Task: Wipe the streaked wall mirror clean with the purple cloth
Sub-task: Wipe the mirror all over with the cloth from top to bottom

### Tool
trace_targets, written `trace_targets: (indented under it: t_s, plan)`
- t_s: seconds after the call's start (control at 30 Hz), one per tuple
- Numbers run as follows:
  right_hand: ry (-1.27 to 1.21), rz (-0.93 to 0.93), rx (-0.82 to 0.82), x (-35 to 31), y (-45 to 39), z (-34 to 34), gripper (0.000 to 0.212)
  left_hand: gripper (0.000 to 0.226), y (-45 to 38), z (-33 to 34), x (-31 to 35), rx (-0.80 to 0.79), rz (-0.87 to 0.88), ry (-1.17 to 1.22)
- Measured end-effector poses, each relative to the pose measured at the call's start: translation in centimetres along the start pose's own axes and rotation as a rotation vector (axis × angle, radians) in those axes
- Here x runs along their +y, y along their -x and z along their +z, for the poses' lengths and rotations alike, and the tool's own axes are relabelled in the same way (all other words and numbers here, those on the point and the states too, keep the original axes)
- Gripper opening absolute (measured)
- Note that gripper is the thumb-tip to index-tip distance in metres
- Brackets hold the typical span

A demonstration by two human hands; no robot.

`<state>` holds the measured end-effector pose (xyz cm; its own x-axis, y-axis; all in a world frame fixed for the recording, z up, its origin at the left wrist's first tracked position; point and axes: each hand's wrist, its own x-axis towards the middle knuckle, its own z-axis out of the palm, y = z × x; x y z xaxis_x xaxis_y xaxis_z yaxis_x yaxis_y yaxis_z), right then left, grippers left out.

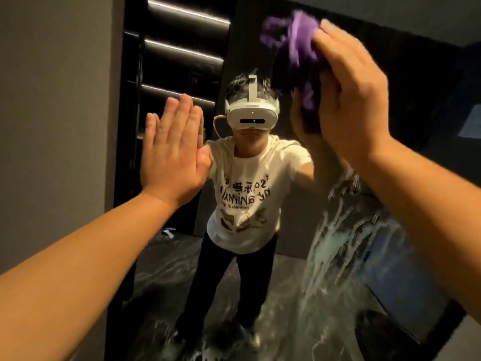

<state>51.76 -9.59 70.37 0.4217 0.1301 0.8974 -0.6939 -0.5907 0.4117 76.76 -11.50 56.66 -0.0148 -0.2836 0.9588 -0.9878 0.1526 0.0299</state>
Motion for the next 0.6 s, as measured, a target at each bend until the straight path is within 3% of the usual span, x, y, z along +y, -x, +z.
trace_targets:
  t_s: [0.1, 0.2, 0.33, 0.43, 0.53, 0.6]
  plan:
    - [0.096, -0.047, -0.057, 0.1, -5.1, 3.1, 0.037, 0.067, 0.0, -0.2, 0.0, 0.045, -0.016, 0.080]
    - [0.202, -0.228, -0.225, -2.8, -4.2, 5.6, 0.037, 0.065, 0.0, -0.3, -0.1, 0.109, -0.067, 0.203]
    - [-0.014, -0.488, -0.551, -7.6, 8.4, 5.4, 0.035, 0.061, 0.1, -1.1, -0.6, 0.132, -0.104, 0.387]
    - [-0.116, -0.591, -0.807, -8.9, 20.5, 4.7, 0.031, 0.059, 0.3, -1.5, -1.2, 0.087, -0.043, 0.284]
    - [-0.263, -0.559, -0.907, -9.5, 25.4, 3.1, 0.032, 0.062, 0.2, -1.7, -1.1, 0.021, -0.029, 0.236]
    - [-0.352, -0.421, -0.822, -9.2, 24.3, 1.8, 0.027, 0.062, 0.2, -1.7, -0.7, 0.007, -0.044, 0.237]
